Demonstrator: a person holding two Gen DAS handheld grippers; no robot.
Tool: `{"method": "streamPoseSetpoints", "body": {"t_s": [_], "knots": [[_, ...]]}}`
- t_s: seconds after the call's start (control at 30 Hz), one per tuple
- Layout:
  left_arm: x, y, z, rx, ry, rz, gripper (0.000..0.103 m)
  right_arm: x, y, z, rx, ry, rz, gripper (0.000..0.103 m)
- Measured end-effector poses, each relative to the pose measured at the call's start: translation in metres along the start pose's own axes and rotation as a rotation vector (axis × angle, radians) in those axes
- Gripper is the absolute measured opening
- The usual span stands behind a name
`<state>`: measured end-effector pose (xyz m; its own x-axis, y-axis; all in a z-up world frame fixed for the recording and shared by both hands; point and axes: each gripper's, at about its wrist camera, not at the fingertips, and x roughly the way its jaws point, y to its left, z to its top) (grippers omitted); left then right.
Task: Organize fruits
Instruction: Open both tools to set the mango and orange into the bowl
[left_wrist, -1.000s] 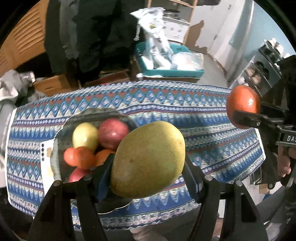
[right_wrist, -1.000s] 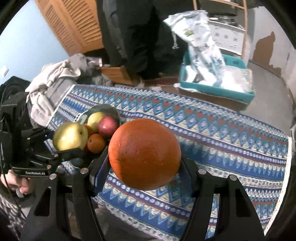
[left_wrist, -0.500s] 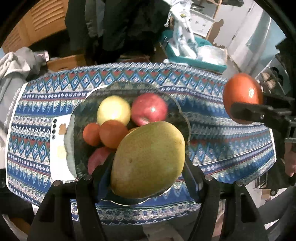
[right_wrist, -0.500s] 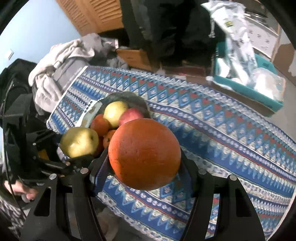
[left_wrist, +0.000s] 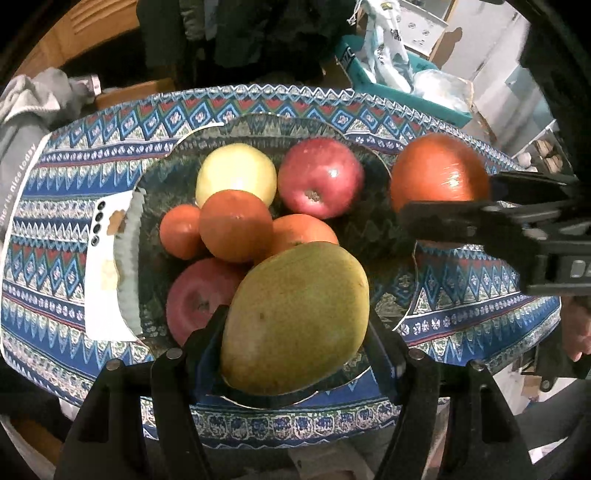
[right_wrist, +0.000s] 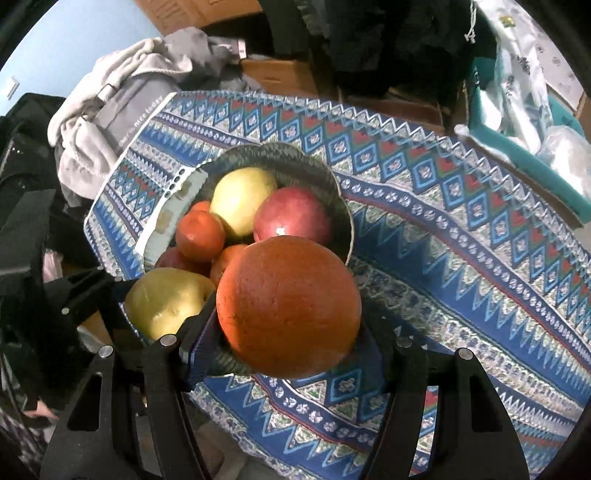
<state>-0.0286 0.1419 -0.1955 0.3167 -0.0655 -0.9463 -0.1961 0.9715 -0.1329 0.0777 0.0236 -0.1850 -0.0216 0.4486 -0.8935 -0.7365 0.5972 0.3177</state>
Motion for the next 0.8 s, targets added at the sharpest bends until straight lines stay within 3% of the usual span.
{"method": "streamPoseSetpoints", "body": {"t_s": [0.4,0.53,0.8], "knots": [[0.007,-0.008,0.003,0.022,-0.003,0.04,0.071,0.022,-0.007,0.001,0.059,0.038,0.033,0.069],[0.01,-0.008,0.004,0.007,0.006,0.007,0.072,0.015,-0.008,0.001,0.079,0.013,0.065,0.07],[0.005,-0.004,0.005,-0.019,0.009,0.02,0.072,-0.008,-0.003,0.003,0.082,-0.035,0.064,0.07]]}}
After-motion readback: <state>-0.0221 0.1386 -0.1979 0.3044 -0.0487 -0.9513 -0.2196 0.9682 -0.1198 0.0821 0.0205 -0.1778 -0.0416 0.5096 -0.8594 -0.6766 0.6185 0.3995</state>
